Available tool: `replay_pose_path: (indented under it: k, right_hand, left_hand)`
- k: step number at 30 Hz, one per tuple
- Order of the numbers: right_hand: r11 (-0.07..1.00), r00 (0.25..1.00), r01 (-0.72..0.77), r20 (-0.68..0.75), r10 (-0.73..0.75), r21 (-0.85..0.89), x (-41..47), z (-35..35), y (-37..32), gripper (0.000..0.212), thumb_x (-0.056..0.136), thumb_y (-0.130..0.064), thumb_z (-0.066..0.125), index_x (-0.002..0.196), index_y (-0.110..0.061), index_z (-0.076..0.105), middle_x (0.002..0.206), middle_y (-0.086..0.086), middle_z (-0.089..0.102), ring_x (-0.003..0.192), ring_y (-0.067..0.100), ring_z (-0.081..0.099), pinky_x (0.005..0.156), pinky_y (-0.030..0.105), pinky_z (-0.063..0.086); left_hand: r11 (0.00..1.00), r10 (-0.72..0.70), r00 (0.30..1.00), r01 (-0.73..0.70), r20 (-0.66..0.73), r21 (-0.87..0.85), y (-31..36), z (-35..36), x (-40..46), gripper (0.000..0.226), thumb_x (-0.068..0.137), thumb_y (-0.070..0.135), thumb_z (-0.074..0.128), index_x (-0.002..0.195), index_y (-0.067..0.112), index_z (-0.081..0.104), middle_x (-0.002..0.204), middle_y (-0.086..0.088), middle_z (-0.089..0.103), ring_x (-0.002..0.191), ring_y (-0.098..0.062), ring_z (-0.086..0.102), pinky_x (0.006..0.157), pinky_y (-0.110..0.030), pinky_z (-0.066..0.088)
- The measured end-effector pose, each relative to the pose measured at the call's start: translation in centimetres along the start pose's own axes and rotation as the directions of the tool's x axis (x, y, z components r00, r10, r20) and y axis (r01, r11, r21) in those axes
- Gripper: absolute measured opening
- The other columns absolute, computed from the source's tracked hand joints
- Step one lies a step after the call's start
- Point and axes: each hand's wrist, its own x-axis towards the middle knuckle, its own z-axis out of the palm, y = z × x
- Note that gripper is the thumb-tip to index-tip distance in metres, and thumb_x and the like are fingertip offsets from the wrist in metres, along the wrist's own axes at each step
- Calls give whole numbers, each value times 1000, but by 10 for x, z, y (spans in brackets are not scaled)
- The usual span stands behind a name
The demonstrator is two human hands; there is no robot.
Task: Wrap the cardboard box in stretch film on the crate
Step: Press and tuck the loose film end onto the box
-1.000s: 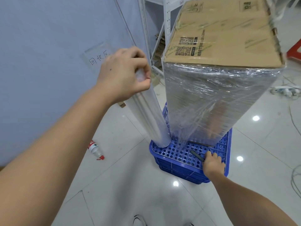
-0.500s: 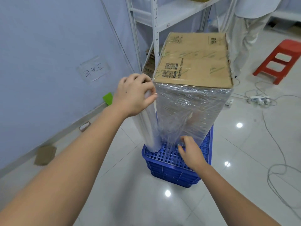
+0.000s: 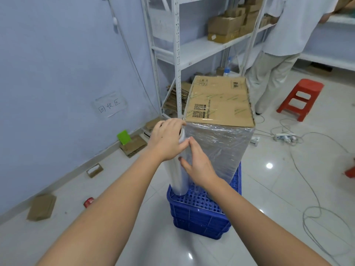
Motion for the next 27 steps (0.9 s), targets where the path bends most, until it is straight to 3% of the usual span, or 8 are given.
replay_pose_path:
  k: [6,10,13,17,20,23,25,27]
  right_hand:
    - [1000,999,7,47,-8,22,3,3,-28,76,90,-33,66,152,-29,22,152,-8,38,134,9,39,106,30,37]
    - [1000,999,0,47,0,3,11,11,-39,75,86,-45,66,148,-36,25,146,-12,46,129,8,48,103,38,45]
    - [999,999,-23,44,22,24,18,17,-44,96,81,-51,71,154,-37,10,154,-14,36,132,4,43,102,28,42]
    - [994,994,-106,40,105,19,24,26,-41,107,76,-67,69,155,-32,6,155,-4,36,136,15,42,105,38,43]
    - [992,993,-113,18,113,50,25,30,-43,108,75,-66,70,155,-31,7,154,-5,38,137,14,42,106,40,44]
    - [990,997,-73,28,70,122,23,33,-48,109,74,-56,77,154,-39,6,151,-16,40,132,4,45,106,36,44]
    - [990,998,-54,40,49,128,23,33,-50,106,74,-53,77,154,-40,8,146,-18,45,129,4,48,105,37,44]
    - [992,997,-36,67,28,123,23,34,-53,99,76,-52,76,153,-40,14,135,-17,55,120,6,55,100,43,48]
  left_hand:
    - [993,87,996,-86,6,-79,-21,-8,-4,41,82,48,59,117,28,57,118,12,61,118,-13,56,109,-34,35]
    - [985,110,994,-105,25,-140,-35,-8,-3,35,93,44,59,124,27,60,134,10,62,145,-13,41,121,-35,24]
    - [965,191,976,-166,108,-202,-44,-16,0,35,92,46,61,122,29,60,142,11,59,153,-14,30,125,-44,23]
    - [977,214,924,-202,318,-73,-55,-25,-2,63,88,58,63,146,45,43,171,17,12,160,-17,-5,122,-68,8]
    - [984,162,943,-132,291,-121,-59,-21,-9,73,89,62,64,153,54,31,172,15,-6,159,-22,-11,117,-65,28]
    - [991,107,969,-88,223,-96,-58,-21,-15,74,89,62,63,155,48,33,169,5,16,155,-23,11,113,-54,41]
    - [995,82,985,-70,154,-77,-58,-23,-20,68,89,62,61,151,43,40,157,5,35,145,-22,26,101,-51,51]
    - [996,66,992,-59,111,-68,-60,-26,-29,62,88,62,59,146,43,46,149,7,41,139,-21,32,92,-49,54]
